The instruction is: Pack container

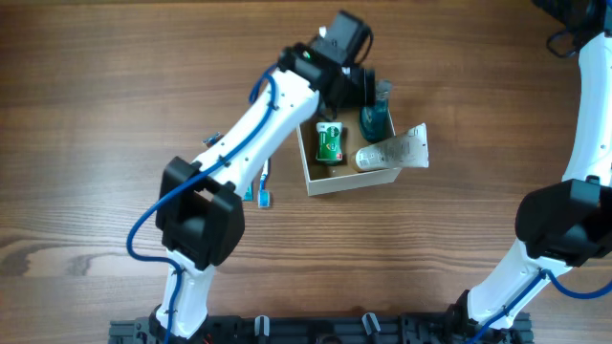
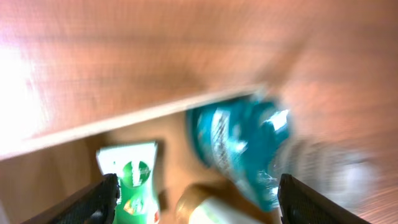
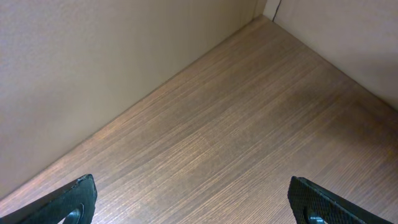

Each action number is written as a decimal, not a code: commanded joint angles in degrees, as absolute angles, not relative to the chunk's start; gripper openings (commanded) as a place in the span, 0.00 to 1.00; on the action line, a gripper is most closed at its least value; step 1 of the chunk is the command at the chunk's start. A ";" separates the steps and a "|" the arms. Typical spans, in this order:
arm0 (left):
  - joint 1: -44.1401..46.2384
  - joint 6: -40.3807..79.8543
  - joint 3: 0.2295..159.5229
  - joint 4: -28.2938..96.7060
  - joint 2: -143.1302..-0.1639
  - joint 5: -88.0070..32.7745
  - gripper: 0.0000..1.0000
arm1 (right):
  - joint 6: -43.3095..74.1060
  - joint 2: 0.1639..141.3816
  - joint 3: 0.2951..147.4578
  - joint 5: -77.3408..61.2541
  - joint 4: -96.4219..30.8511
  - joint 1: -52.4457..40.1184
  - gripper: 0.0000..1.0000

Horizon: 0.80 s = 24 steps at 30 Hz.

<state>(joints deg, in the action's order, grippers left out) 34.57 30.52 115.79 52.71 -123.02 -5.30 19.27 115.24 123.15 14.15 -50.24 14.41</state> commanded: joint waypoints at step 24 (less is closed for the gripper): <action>24.14 30.28 123.42 55.75 -116.57 14.76 0.91 | -2.81 107.90 124.03 -4.99 -59.33 14.33 1.00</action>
<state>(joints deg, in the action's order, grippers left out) 26.35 30.55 122.13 56.36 -118.06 7.79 3.68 114.37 123.15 -0.86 -56.93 14.41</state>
